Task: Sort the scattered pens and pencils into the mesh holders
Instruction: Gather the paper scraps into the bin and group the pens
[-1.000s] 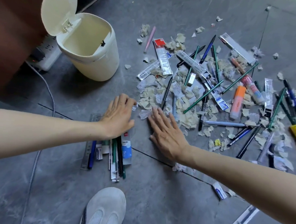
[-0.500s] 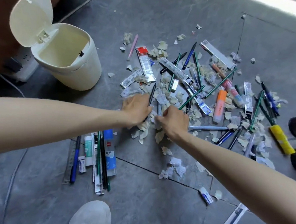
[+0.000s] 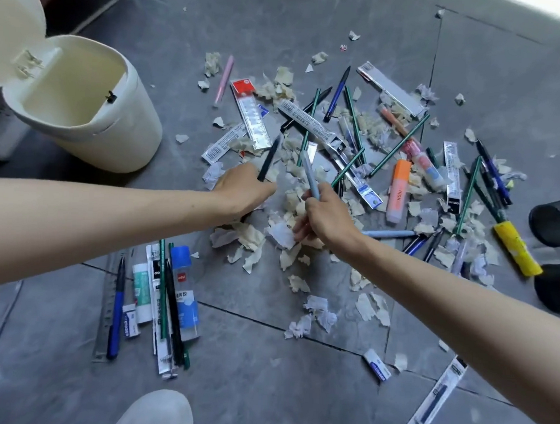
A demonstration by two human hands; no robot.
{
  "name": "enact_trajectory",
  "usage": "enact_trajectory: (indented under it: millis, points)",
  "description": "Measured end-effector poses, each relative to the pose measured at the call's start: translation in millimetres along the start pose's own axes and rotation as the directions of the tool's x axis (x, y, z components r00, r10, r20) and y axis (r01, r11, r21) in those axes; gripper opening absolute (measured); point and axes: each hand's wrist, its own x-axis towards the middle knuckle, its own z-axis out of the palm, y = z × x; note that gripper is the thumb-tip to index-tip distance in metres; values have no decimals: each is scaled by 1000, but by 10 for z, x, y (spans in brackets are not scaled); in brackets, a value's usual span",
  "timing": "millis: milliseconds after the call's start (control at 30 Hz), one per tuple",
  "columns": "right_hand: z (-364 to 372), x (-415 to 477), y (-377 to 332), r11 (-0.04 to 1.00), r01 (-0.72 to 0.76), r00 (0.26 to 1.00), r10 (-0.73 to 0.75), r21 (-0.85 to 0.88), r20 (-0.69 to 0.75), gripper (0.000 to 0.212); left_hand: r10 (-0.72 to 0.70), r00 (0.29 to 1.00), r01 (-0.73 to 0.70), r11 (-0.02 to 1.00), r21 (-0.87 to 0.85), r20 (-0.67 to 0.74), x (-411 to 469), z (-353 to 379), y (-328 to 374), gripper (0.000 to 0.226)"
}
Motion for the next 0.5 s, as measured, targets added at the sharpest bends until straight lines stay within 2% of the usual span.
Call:
enact_trajectory:
  millis: [67, 100, 167, 233, 333, 433, 500]
  points:
    - [-34, -37, 12, 1000, 21, 999, -21, 19, 24, 7, -15, 995, 42, 957, -288, 95, -60, 7, 21, 19]
    - [-36, -67, 13, 999, 45, 998, -46, 19, 41, 4, -27, 981, 106, 902, -419, 190, -97, 14, 43, 15]
    - [14, -137, 6, 992, 128, 989, -127, -2, 79, 10, 9, 937, 195, 817, -543, 350, -173, 42, 88, 12]
    - [101, -200, -18, 977, 207, 974, -201, -53, 107, 19, 66, 924, 175, 804, -569, 378, -237, 89, 108, 18]
    - [190, -257, -86, 948, 231, 969, -203, -220, 143, 27, 63, 942, 138, 822, -552, 329, -354, 67, 86, 20]
    - [266, -349, -163, 817, 382, 912, -256, -432, 321, 28, 6, 958, 158, 821, -548, 286, -454, -94, -10, 16]
    - [359, -409, -191, 725, 455, 883, -288, -517, 371, 37, -71, 973, 183, 814, -551, 217, -506, -245, -110, 12]
